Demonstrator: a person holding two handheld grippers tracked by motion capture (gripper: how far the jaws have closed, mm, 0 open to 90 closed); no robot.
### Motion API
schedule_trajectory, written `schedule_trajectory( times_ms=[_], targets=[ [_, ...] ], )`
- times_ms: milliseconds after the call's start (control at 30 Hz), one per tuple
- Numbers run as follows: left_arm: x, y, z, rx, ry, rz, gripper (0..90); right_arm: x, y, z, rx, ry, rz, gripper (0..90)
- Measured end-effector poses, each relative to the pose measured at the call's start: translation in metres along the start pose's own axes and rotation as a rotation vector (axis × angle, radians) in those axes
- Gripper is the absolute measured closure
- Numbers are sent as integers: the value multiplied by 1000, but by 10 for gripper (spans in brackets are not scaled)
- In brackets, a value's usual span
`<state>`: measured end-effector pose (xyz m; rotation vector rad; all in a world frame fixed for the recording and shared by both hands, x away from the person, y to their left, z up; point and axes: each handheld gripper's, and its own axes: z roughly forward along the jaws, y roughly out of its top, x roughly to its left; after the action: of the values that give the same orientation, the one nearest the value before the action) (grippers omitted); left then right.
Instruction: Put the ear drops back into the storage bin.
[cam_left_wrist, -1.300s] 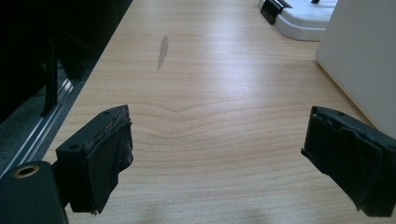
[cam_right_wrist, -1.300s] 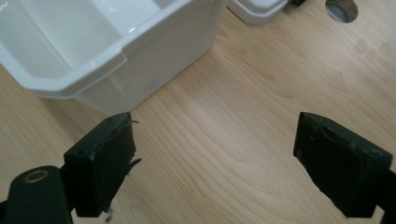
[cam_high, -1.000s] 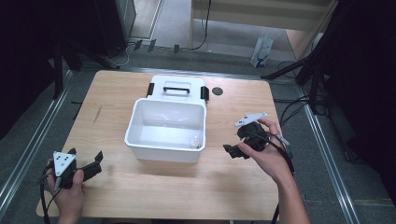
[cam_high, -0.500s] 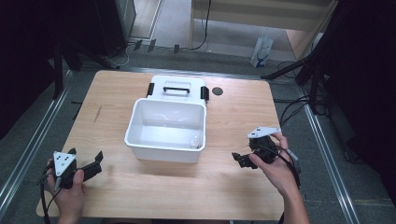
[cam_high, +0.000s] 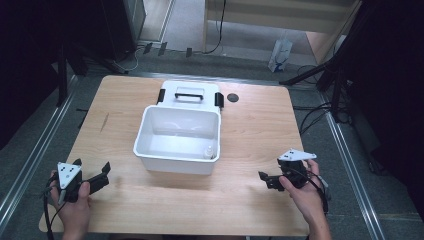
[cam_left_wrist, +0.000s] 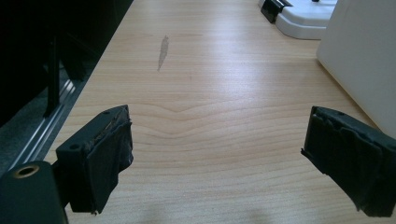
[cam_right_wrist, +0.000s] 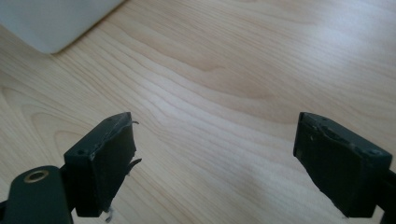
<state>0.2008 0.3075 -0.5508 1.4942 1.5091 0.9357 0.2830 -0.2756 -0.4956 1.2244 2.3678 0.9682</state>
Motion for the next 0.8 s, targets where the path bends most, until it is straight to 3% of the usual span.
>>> schedule_trajectory(
  times_ms=[133,533,733,800],
  targets=[
    [0,0,0,3,4,4,86,-7,-18,2,-10,-10,37,127],
    [-1,0,0,-2,10,11,86,-19,-71,-4,-143,22,134,128],
    [-2,0,1,-5,11,11,86,-19,-82,-5,-175,-9,164,129],
    [-2,0,1,-3,13,16,86,-20,-82,-7,-202,17,171,129]
  ],
)
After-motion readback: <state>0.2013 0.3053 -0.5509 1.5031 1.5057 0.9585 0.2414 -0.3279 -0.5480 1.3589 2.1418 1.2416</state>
